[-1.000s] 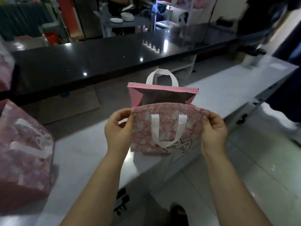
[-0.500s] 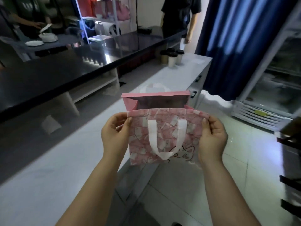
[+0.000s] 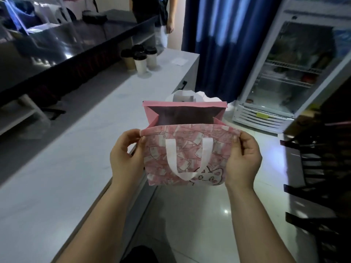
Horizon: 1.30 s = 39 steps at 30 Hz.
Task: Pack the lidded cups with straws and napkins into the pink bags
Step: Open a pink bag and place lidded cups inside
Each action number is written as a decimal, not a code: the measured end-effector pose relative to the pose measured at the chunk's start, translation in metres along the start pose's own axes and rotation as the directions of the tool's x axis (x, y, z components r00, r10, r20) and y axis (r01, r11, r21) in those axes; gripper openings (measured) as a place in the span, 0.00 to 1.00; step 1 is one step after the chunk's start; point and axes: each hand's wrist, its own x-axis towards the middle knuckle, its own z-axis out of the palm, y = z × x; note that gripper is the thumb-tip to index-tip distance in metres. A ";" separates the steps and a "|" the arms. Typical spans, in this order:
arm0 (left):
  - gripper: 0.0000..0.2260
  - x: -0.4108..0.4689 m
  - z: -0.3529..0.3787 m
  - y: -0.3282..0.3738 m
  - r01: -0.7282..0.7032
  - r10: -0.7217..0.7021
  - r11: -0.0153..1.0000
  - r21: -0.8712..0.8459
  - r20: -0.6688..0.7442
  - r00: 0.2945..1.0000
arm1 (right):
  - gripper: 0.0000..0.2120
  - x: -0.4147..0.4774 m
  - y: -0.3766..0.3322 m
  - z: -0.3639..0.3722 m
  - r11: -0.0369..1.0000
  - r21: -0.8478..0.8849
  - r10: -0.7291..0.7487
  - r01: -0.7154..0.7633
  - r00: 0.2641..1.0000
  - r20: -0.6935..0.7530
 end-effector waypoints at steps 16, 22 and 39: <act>0.11 0.303 0.182 -0.110 -0.132 0.135 0.990 -0.043 0.082 0.987 | 0.09 0.252 0.070 0.187 0.996 -0.007 -0.087 0.086 0.989 -0.123; 0.13 0.415 0.199 -0.149 -0.105 0.105 0.993 0.051 -0.002 0.994 | 0.11 0.343 0.081 0.301 0.991 0.024 -0.129 0.129 0.992 -0.015; 0.07 0.484 0.187 -0.169 -0.047 0.270 0.915 0.401 -0.521 0.809 | 0.11 0.439 0.138 0.516 0.948 0.231 -0.012 -0.217 0.704 0.710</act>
